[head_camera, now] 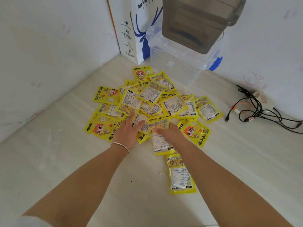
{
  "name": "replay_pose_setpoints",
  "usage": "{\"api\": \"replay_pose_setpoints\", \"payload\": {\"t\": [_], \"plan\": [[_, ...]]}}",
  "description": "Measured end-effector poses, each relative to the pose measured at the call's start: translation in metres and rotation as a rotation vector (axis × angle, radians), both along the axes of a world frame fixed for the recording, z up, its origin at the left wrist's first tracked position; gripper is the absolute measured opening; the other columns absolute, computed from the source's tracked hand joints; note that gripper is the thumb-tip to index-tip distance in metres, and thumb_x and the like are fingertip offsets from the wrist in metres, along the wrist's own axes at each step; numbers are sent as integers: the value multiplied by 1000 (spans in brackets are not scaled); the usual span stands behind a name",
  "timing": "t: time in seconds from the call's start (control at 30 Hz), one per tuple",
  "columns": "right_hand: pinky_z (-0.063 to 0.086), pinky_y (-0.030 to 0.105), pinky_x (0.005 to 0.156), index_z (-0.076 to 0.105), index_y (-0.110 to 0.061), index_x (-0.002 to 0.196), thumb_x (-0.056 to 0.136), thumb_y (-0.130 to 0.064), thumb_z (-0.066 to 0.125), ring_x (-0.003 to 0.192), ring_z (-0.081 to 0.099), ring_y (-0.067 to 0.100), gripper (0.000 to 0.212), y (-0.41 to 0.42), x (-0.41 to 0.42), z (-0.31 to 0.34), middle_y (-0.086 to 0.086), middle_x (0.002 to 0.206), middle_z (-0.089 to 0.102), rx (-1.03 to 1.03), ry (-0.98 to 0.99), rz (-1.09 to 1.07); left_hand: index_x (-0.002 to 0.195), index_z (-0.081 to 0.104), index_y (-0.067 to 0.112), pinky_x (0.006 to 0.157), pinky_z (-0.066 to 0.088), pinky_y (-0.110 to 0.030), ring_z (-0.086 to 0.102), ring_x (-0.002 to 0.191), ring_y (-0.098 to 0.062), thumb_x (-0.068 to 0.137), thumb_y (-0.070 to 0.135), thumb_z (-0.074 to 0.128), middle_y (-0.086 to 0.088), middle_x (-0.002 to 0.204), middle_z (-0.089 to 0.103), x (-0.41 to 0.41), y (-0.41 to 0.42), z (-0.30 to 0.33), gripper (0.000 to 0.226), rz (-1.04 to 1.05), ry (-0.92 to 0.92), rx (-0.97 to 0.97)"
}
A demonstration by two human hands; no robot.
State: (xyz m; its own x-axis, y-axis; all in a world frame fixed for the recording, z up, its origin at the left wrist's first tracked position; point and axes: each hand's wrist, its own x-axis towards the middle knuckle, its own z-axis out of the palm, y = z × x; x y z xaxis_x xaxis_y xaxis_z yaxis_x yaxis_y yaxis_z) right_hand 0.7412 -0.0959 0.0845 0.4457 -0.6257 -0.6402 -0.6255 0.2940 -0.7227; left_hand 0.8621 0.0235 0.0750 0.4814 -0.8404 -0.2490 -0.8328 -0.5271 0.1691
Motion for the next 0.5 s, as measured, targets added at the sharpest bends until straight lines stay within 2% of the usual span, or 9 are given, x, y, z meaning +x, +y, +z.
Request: {"api": "replay_pose_setpoints", "payload": {"t": [0.1, 0.17, 0.23, 0.3, 0.4, 0.5], "plan": [[51, 46, 96, 65, -13, 113, 79, -25, 74, 102, 68, 26, 36, 3, 0, 1, 8, 111, 71, 101, -98, -32, 140, 37, 32, 90, 49, -37, 39, 130, -28, 89, 8, 49, 1, 151, 34, 4, 0, 3, 58, 12, 8, -50], [53, 46, 93, 67, -12, 109, 83, -19, 71, 97, 69, 27, 27, 1, 0, 7, 10, 109, 72, 195, -214, -96, 133, 49, 29, 92, 46, -39, 45, 124, -29, 89, 16, 53, 2, 137, 54, 7, -2, 6, 46, 77, 32, -171], [56, 43, 84, 66, -13, 99, 86, -14, 67, 86, 69, 24, 13, -2, -1, 16, 7, 97, 72, 276, -318, -185, 125, 58, 25, 91, 44, -41, 49, 121, -31, 92, 28, 53, -3, 124, 65, 8, -4, 10, 34, 180, 37, -276], [55, 40, 78, 64, -11, 98, 87, -13, 65, 80, 67, 22, 11, -7, -3, 24, 5, 90, 70, 331, -369, -284, 126, 58, 17, 94, 43, -41, 49, 122, -31, 94, 36, 49, -9, 122, 64, 7, -7, 16, 38, 316, 116, -309], [59, 35, 66, 65, -7, 98, 88, -16, 64, 75, 69, 20, 13, -11, -11, 30, 7, 91, 70, 370, -399, -364, 126, 54, 5, 90, 43, -42, 56, 114, -35, 93, 42, 49, -17, 114, 66, 1, -10, 36, 50, 612, 362, -406], [59, 31, 56, 65, -8, 91, 91, -19, 60, 76, 69, 22, 12, -12, -22, 36, 8, 89, 70, 427, -421, -430, 110, 59, -2, 83, 41, -37, 58, 105, -37, 90, 41, 55, -22, 105, 66, -3, -12, 48, 47, 816, 585, -514]]}}
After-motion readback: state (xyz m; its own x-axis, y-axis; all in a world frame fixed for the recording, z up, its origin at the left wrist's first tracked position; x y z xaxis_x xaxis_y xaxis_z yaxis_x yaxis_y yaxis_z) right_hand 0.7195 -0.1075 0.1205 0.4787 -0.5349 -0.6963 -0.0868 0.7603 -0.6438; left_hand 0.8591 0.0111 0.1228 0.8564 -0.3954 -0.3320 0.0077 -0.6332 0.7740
